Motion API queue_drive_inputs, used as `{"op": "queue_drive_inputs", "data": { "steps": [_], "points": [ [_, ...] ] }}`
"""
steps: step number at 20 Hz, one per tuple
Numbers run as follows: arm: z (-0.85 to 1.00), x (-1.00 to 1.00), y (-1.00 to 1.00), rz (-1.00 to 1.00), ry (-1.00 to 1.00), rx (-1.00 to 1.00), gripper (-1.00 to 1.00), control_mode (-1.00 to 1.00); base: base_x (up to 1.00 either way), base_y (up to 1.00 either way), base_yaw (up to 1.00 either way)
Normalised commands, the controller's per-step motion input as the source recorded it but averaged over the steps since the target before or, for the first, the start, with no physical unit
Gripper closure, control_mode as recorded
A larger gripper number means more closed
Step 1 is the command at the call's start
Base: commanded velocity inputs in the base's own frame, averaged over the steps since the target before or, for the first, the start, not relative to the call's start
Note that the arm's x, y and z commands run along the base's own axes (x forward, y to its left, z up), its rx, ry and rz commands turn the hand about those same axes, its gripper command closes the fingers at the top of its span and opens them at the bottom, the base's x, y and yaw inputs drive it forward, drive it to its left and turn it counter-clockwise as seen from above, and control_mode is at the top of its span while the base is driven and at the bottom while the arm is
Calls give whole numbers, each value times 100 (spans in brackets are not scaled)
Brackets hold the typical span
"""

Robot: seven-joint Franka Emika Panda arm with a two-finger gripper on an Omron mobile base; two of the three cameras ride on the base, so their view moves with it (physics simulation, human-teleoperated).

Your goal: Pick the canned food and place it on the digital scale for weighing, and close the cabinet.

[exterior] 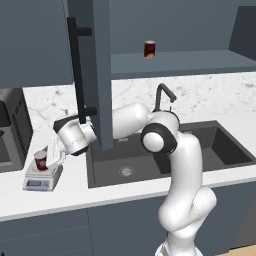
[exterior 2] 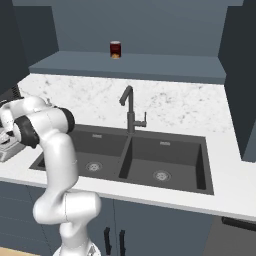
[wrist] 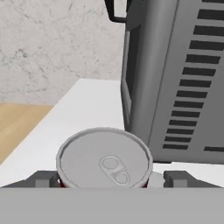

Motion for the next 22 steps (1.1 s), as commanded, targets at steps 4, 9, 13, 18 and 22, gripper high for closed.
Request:
{"op": "queue_drive_inputs", "data": {
  "steps": [4, 9, 13, 18, 22],
  "points": [
    [0, -3, -4, 0, -7, 0, -100, -100, 0, 0, 0],
    [1, -44, -45, 0, -5, 0, -100, -100, 0, 0, 0],
    [23, -38, -61, 0, 0, 4, -100, -100, 0, 0, 0],
    [42, -29, -63, 0, 0, 5, -100, -100, 0, 0, 0],
    [43, -29, -66, -1, 0, 4, -100, -100, 0, 0, 0]
  ]
}}
